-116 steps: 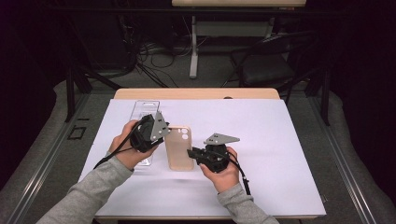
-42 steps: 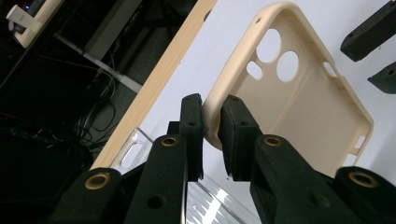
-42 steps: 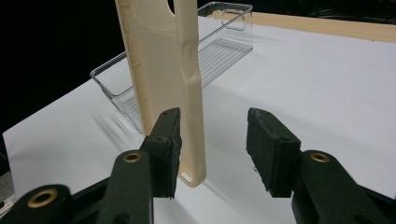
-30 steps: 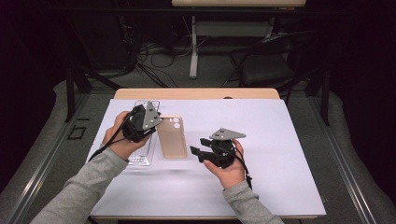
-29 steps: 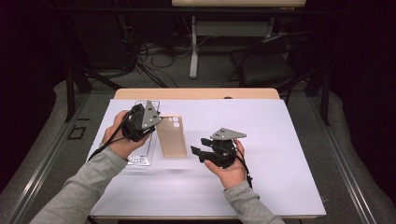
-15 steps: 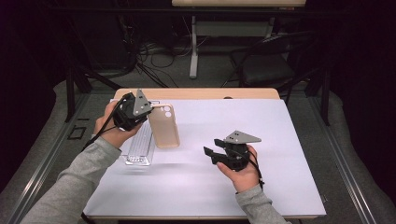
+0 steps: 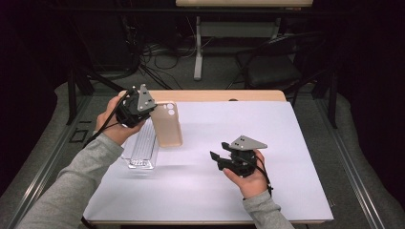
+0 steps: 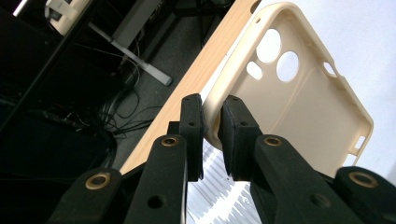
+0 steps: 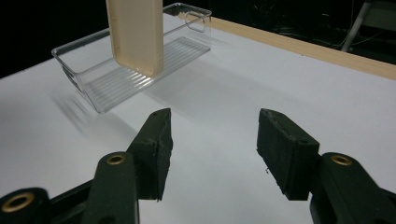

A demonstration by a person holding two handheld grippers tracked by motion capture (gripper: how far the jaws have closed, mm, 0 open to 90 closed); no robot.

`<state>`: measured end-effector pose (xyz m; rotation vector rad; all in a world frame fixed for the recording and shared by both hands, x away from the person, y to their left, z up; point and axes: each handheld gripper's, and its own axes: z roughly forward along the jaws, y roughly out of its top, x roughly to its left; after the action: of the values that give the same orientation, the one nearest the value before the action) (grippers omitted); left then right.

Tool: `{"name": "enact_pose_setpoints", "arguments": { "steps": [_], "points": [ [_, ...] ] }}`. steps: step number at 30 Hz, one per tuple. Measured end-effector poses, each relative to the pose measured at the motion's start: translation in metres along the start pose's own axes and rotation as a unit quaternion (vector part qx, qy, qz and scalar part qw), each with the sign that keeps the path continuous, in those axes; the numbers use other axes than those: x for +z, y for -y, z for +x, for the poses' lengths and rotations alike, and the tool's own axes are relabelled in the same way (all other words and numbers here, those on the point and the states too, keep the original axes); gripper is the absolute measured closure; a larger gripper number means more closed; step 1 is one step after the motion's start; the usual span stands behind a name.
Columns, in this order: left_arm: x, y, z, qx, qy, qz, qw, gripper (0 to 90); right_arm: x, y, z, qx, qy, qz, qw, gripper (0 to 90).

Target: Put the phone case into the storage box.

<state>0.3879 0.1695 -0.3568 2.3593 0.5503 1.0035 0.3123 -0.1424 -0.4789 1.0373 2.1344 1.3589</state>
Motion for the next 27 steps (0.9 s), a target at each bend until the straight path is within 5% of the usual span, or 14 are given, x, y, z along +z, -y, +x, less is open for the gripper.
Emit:
{"name": "enact_pose_setpoints", "arguments": {
  "steps": [4, 10, 27],
  "points": [
    [0.003, 0.0, 0.002, 0.003, 0.014, 0.003, 0.9999, 80.1, 0.0, 0.001, 0.001, -0.017, 0.004, -0.001, 0.9999, 44.1],
    [0.003, 0.001, 0.008, -0.002, 0.002, 0.0, 1.0, 80.0, -0.001, 0.001, -0.001, -0.03, 0.016, -0.001, 0.9994, 43.4],
    [0.006, 0.003, 0.027, -0.013, 0.001, 0.008, 0.9999, 80.1, -0.006, 0.008, -0.011, -0.021, 0.038, 0.002, 0.999, 37.4]
  ]
}}
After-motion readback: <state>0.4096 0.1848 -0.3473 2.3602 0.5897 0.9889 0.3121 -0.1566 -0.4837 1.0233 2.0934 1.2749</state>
